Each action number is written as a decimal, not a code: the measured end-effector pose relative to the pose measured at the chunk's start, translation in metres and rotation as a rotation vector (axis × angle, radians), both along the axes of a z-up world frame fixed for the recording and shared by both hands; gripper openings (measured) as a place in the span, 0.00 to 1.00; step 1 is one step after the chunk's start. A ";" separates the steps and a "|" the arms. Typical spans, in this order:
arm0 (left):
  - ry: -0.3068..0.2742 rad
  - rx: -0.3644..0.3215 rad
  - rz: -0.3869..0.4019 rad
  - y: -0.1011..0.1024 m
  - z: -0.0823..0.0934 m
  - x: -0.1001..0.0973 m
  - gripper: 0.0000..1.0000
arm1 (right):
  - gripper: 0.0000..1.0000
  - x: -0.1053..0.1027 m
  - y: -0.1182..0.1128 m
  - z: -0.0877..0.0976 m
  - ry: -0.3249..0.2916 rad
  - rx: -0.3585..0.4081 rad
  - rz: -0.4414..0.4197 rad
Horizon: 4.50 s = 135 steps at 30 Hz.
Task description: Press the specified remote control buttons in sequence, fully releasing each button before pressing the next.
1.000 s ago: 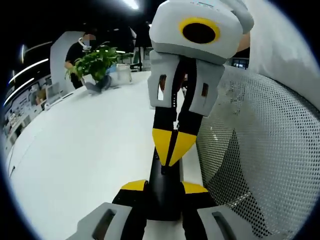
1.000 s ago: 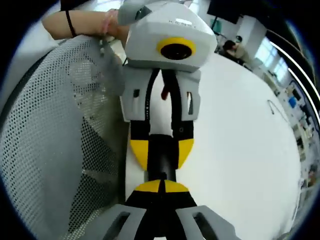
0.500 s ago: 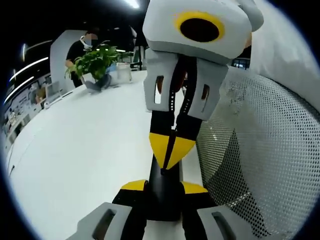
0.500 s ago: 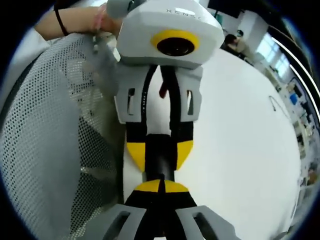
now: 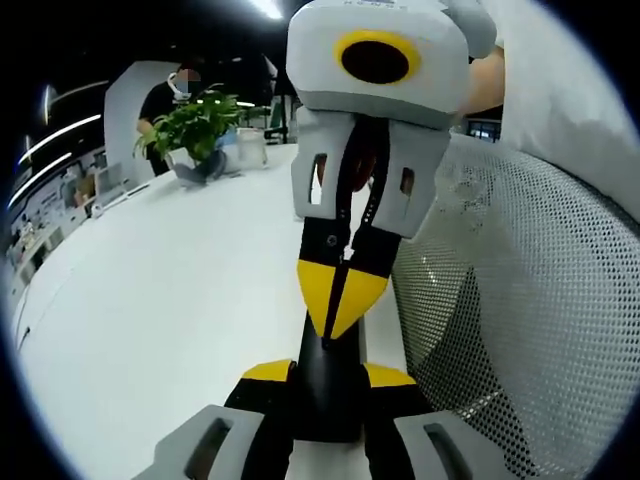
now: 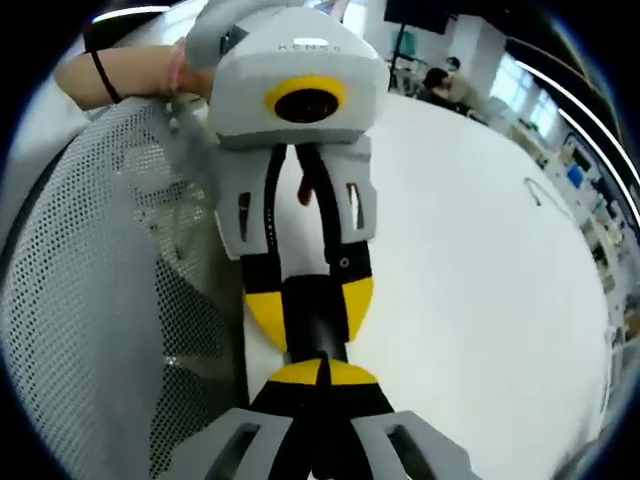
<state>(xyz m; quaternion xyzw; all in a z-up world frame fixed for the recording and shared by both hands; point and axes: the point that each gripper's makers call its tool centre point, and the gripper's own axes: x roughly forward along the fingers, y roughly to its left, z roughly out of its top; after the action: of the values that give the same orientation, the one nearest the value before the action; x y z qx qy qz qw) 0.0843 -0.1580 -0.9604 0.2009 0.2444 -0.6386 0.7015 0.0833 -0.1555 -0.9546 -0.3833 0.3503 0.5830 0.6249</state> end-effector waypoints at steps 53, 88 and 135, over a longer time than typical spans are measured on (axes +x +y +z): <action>-0.012 0.076 0.046 -0.014 -0.001 0.000 0.24 | 0.15 -0.005 -0.011 0.001 0.089 0.232 -0.039; -0.010 0.078 0.065 -0.014 -0.001 -0.002 0.25 | 0.23 -0.002 -0.029 -0.012 0.032 0.221 -0.059; -0.250 -0.311 0.890 0.100 0.141 0.049 1.00 | 0.22 0.001 -0.026 -0.011 0.038 0.244 -0.091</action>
<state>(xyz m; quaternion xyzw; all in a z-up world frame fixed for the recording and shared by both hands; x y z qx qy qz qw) 0.1331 -0.0578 -0.8195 0.0449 0.1222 -0.2763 0.9522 0.0844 -0.1817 -0.9652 -0.2768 0.3056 0.5997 0.6858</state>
